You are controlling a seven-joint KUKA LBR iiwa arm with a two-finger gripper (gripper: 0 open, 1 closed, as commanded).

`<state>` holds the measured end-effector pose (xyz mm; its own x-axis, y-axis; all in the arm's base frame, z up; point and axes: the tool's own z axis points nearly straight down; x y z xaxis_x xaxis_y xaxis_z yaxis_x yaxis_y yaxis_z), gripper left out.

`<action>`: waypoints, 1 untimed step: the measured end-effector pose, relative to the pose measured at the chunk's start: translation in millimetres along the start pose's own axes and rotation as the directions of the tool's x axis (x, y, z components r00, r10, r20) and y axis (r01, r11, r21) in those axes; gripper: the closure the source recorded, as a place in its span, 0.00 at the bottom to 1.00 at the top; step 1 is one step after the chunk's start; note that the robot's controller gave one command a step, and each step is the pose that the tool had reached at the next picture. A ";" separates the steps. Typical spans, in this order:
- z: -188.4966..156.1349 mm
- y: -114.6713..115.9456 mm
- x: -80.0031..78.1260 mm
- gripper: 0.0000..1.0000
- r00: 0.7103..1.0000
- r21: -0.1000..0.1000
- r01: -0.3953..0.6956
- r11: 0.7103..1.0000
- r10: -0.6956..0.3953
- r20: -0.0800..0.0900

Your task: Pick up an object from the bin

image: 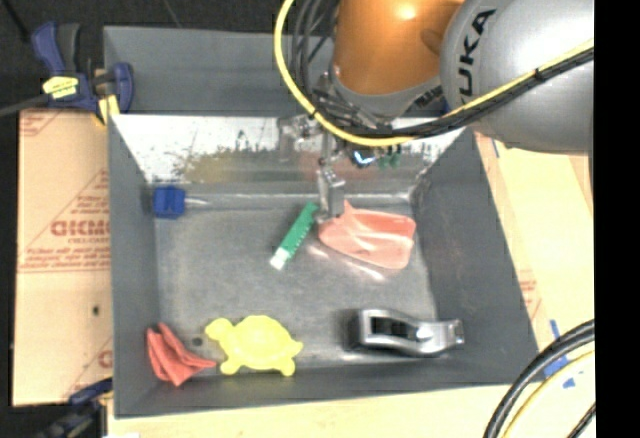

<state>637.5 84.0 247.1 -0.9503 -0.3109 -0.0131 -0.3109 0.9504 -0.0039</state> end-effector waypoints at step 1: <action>39.1 -0.5 -0.4 0.00 0.989 0.001 0.145 0.989 -0.145 0.003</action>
Offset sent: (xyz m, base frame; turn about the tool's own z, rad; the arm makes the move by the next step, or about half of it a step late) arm -0.0078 0.0042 -0.1500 -0.2893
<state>638.5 83.7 207.9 -0.8954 -0.4451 -0.0154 -0.4450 0.8955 -0.0064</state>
